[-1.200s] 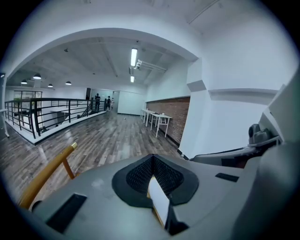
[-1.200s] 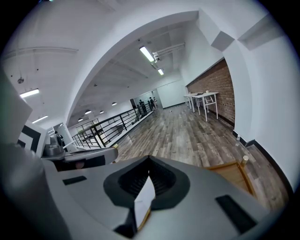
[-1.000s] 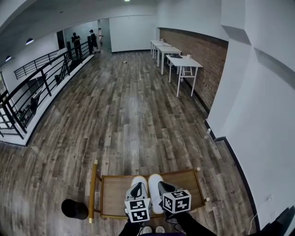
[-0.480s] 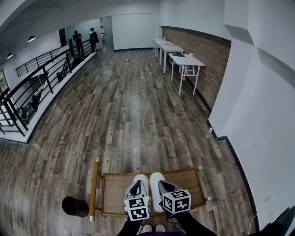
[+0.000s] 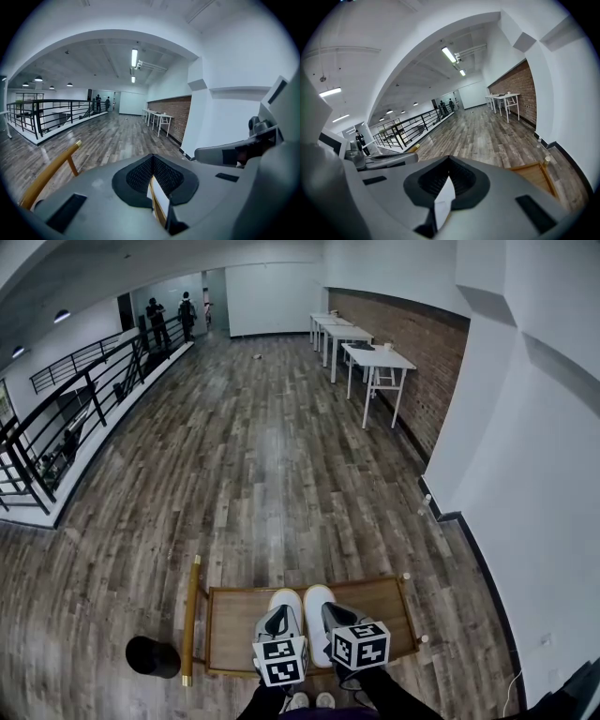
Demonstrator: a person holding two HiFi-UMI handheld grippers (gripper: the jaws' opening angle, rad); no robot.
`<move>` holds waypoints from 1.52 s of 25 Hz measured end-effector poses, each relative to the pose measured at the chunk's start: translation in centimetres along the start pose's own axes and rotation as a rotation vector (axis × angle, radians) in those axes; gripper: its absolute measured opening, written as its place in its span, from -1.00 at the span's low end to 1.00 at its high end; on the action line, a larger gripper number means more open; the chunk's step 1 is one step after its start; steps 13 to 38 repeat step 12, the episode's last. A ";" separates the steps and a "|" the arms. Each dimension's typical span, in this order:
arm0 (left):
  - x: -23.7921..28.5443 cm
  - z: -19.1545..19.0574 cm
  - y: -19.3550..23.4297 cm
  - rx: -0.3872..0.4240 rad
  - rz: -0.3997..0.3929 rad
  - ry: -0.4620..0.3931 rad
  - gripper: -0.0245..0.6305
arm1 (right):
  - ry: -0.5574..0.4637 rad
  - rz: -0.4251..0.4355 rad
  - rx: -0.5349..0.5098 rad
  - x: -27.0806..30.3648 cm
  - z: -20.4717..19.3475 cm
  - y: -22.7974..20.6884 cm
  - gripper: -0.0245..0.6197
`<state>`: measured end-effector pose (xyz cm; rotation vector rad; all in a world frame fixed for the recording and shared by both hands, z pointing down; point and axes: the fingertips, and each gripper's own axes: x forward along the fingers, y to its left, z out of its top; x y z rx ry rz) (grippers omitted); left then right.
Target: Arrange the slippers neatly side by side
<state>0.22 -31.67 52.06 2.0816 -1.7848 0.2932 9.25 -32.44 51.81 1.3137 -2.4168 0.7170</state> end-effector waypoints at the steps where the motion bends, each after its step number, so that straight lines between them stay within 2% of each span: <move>1: 0.0 0.0 -0.1 0.001 -0.001 0.001 -0.93 | -0.002 0.000 0.001 0.0 0.0 0.0 -0.93; 38: 0.0 0.0 0.3 -0.003 0.004 0.006 -0.93 | -0.004 0.007 0.007 0.3 0.1 0.3 -0.93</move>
